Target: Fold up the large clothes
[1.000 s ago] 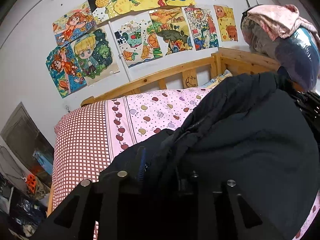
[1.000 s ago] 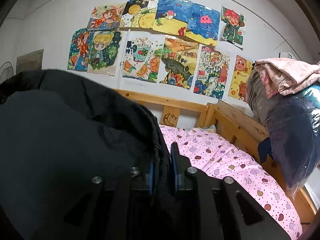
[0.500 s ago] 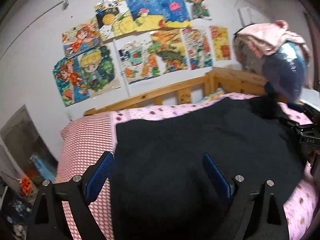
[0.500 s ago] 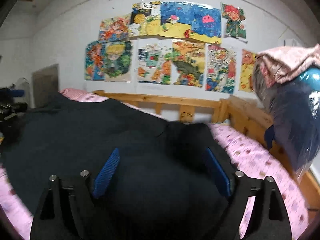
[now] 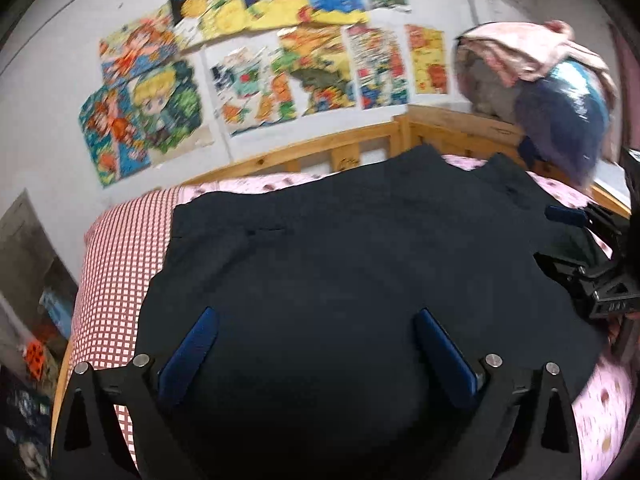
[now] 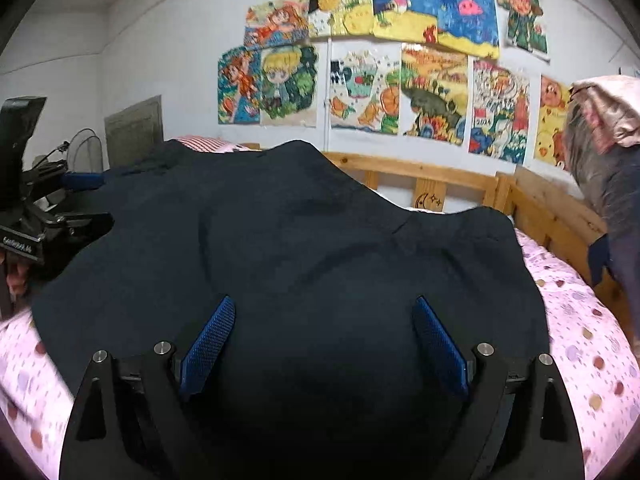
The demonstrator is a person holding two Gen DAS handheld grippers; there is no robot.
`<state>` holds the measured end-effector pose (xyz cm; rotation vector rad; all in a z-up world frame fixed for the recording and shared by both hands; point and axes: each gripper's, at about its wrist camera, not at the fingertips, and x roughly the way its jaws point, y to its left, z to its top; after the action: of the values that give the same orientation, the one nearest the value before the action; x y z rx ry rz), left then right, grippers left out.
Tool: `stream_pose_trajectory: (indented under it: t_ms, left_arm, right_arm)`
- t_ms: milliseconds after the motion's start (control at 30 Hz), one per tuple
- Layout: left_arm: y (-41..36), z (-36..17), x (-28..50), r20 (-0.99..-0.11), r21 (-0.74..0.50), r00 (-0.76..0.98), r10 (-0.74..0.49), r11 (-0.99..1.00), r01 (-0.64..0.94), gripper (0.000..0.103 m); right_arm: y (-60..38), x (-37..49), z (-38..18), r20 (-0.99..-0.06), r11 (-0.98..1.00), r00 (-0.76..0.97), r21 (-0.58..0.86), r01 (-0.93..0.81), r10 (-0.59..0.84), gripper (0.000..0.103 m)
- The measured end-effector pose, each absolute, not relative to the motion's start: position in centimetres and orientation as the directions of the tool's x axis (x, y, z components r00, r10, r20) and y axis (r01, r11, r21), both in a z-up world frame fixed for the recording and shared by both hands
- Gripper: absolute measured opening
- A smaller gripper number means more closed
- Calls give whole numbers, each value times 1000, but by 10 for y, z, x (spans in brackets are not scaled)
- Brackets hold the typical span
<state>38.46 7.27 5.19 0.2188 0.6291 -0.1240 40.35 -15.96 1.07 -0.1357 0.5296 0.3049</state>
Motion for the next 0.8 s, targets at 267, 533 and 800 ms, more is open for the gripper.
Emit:
stream_pose_trajectory:
  t_ms: [267,533,800]
  left_arm:
    - [79,44,433,-627,222,770,118,975,31,103]
    - [112,31,473,-683,96,724,95,995,-40,103]
    - [146,-2,480,-709,-138,702,-56,989,-60,103]
  right_arm:
    - [-142,485,6,-618,957,768,-81,-278,170,88]
    - [-150,528,-17,-675,981,731,-50,-185,103,95]
    - [-164,540,-50,-703,977,681,104,-188,206,102]
